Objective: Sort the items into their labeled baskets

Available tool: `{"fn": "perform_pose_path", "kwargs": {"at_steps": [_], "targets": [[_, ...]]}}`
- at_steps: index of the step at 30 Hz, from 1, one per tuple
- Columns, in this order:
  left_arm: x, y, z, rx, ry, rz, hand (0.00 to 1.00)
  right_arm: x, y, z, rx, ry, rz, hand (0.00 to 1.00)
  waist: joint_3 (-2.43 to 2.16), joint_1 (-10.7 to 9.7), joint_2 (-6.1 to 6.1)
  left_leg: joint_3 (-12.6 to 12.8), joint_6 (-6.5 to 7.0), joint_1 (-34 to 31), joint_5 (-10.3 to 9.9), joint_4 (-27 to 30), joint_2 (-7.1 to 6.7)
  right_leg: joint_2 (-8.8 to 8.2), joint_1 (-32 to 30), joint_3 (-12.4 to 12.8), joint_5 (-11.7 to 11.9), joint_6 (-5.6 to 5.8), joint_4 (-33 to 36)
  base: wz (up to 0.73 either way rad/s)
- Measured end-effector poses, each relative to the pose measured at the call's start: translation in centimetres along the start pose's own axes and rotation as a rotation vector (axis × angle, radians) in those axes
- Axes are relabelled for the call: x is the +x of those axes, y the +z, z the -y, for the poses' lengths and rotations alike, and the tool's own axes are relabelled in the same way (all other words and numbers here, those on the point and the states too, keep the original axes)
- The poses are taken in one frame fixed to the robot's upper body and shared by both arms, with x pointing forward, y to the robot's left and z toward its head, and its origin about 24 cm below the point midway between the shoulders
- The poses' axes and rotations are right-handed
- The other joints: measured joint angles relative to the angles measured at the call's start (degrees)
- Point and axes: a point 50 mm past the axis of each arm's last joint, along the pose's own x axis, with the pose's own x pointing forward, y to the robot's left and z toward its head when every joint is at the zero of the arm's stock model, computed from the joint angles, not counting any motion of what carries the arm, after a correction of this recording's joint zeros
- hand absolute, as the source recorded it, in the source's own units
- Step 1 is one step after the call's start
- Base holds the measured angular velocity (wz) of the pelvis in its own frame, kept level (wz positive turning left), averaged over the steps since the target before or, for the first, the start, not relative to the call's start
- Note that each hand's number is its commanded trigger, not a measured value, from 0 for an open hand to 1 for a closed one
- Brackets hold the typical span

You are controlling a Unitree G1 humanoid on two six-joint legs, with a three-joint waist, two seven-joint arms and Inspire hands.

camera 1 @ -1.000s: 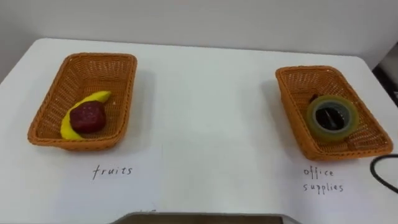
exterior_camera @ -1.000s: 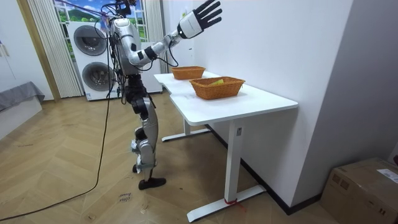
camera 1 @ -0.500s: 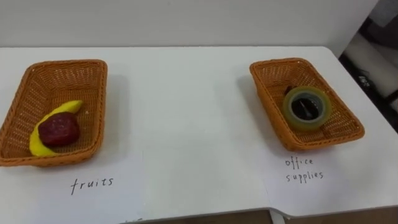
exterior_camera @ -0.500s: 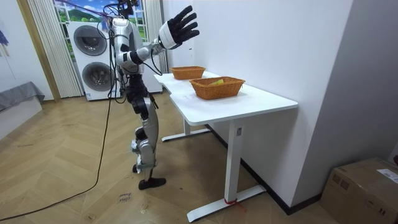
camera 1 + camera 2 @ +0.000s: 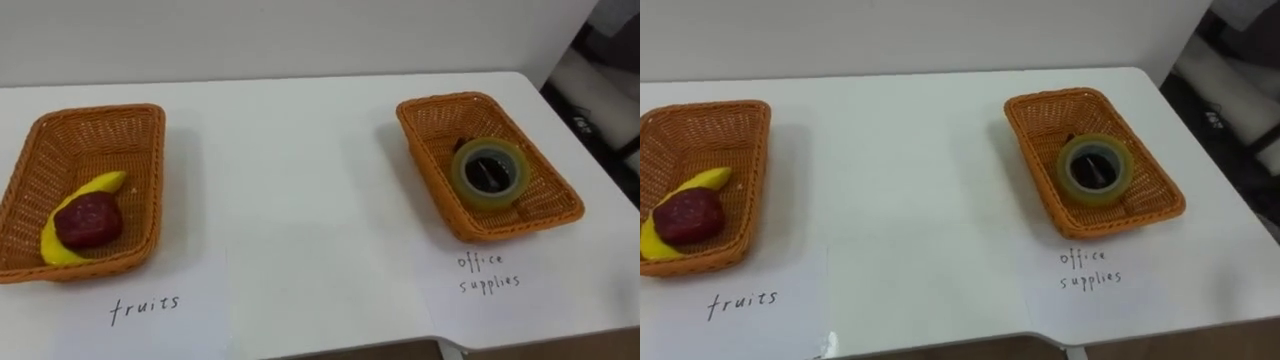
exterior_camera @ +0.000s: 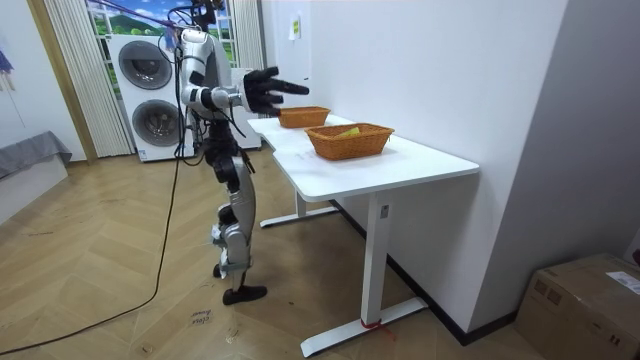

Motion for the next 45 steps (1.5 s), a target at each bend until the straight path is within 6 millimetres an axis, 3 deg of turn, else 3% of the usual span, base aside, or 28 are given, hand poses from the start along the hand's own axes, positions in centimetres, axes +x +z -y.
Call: {"fn": "perform_pose_path", "kwargs": {"at_steps": [3, 5, 9, 14, 20, 28, 33, 45], "targets": [[0.0, 0.1, 0.1, 0.0, -0.002, 0.006, 0.0, 0.0, -1.8, 1.5, -0.012, -0.072, -0.06, 0.0, 0.15, -0.3, 0.21, -0.1, 0.0, -0.1, -0.1, 0.0, 0.01, -0.01, 0.0, -0.1, -0.1, 0.07, -0.1, 0.0], [0.0, 0.1, 0.2, 0.0, 0.0, 0.006, 0.0, 0.1, -4.4, 3.9, -0.045, -0.159, -0.169, 0.0, 0.15, 0.0, 0.34, -0.1, 0.03, 0.0, -0.5, 0.1, 0.02, -0.04, 0.1, 0.0, -0.5, 0.12, 0.0, 0.02], [-0.1, -0.2, 0.4, -0.003, 0.001, -0.002, 0.0, -1.7, -10.1, 8.1, -0.113, -0.31, -0.403, 0.0, 0.04, 0.4, 0.53, -0.2, 0.07, 0.0, -0.6, 0.2, -0.02, -0.1, 0.2, -0.1, -0.5, 0.14, 0.1, 0.02], [-0.1, -0.2, 0.5, -0.006, -0.004, 0.001, 0.0, -4.1, -13.9, 10.5, -0.23, -0.354, -0.552, 0.0, -0.03, 0.2, 1.87, -0.1, 0.11, 0.1, -0.6, 0.2, -0.13, -0.24, 0.2, -0.1, -0.7, 0.24, 0.2, -0.02], [-0.3, -1.2, 1.1, -0.008, -0.022, -0.028, 0.0, -6.4, -16.4, 12.5, -0.341, -0.34, -0.658, 0.0, 0.11, 0.2, 2.59, -0.3, 0.22, 1.1, -1.0, 0.1, -0.24, -0.33, 1.1, -0.2, -1.2, 0.37, 0.1, 0.01], [-0.6, -2.2, 2.0, -0.021, -0.045, -0.072, 0.0, -8.9, -18.6, 12.7, -0.533, -0.17, -0.722, 0.0, 0.11, 0.6, 2.85, -0.5, 0.33, 1.0, -1.0, 0.4, -0.32, -0.43, 0.9, -0.3, -1.2, 0.43, 0.0, 0.0], [-0.5, -1.6, 2.3, -0.021, -0.061, -0.057, 0.0, -10.3, -19.8, 12.9, -0.657, 0.029, -0.777, 0.0, 0.09, 2.2, 3.47, -0.6, 0.34, 1.0, -1.1, 0.4, -0.35, -0.46, 0.9, -0.5, -1.2, 0.43, 0.1, 0.01], [-0.5, -1.2, 3.0, -0.01, -0.089, -0.051, 0.0, -13.9, -22.3, 11.7, -0.789, 0.477, -1.013, 0.0, 0.13, 5.2, 3.21, -2.1, 0.34, 1.2, -1.1, 0.4, -0.53, -0.82, 2.4, -2.3, -1.2, 0.48, -0.4, 0.06]]}}
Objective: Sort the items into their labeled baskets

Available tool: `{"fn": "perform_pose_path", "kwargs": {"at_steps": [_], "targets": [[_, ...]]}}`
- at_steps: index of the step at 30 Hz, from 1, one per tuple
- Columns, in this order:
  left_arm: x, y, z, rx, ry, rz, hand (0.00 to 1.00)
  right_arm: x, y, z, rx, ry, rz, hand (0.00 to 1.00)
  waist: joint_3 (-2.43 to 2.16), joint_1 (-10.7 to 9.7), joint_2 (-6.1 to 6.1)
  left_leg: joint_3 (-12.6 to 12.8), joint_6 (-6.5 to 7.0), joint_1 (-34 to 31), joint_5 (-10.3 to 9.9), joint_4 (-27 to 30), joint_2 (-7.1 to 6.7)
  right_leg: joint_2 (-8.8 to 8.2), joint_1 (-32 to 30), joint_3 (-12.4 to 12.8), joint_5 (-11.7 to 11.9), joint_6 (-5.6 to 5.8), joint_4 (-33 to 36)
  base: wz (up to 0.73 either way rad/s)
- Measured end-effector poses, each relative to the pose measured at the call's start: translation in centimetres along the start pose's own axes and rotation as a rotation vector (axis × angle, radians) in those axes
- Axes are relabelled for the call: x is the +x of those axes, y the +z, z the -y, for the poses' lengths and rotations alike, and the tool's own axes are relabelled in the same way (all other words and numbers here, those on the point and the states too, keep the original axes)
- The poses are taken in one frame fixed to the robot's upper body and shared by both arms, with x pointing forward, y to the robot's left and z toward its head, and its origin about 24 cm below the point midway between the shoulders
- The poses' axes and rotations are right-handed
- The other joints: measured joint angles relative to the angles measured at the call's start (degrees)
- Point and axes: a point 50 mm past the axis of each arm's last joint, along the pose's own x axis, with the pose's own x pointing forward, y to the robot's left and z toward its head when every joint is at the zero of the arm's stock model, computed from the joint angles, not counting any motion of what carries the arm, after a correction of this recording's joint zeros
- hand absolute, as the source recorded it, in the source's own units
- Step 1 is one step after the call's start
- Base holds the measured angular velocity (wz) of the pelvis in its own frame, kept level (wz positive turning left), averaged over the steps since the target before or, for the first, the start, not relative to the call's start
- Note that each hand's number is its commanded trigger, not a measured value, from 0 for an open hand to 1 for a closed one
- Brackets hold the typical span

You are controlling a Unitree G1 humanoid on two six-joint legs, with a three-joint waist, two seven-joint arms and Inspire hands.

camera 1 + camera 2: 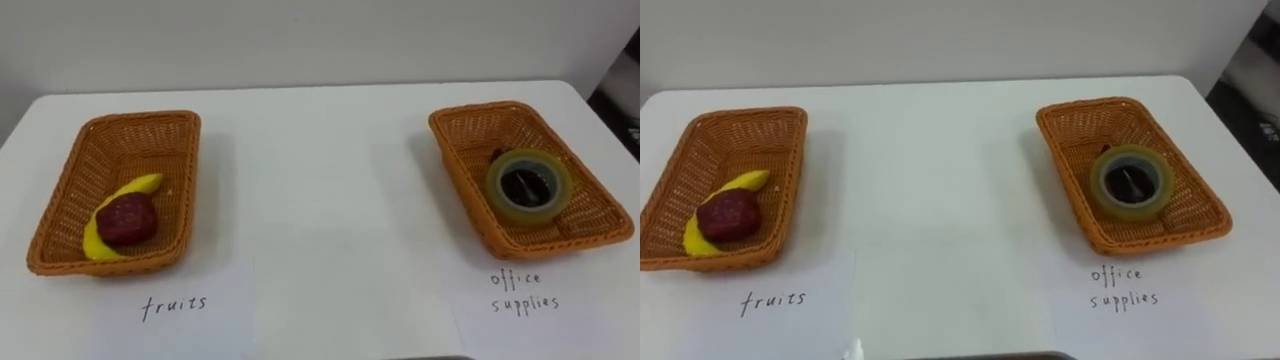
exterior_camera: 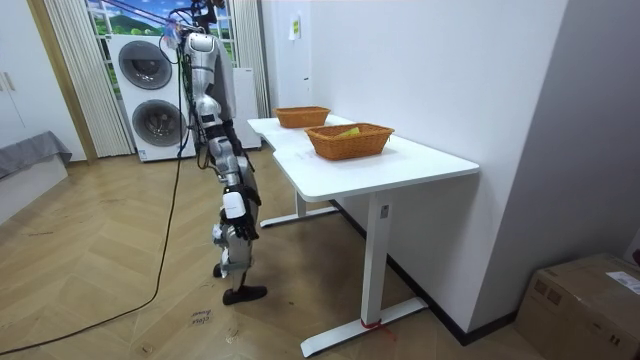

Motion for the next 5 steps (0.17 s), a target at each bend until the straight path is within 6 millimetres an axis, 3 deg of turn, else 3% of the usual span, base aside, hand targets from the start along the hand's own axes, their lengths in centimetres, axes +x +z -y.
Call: {"fn": "perform_pose_path", "kwargs": {"at_steps": [5], "targets": [[-0.05, -0.34, 0.52, 0.01, -0.025, -0.02, 0.0, 0.0, -0.33, -0.8, -0.094, 0.074, -0.025, 0.0, 0.03, 0.3, 0.03, -1.2, 0.13, -0.1, -0.1, 0.0, -0.17, -0.25, 0.3, -1.0, -0.1, 0.1, -0.9, 0.12]]}}
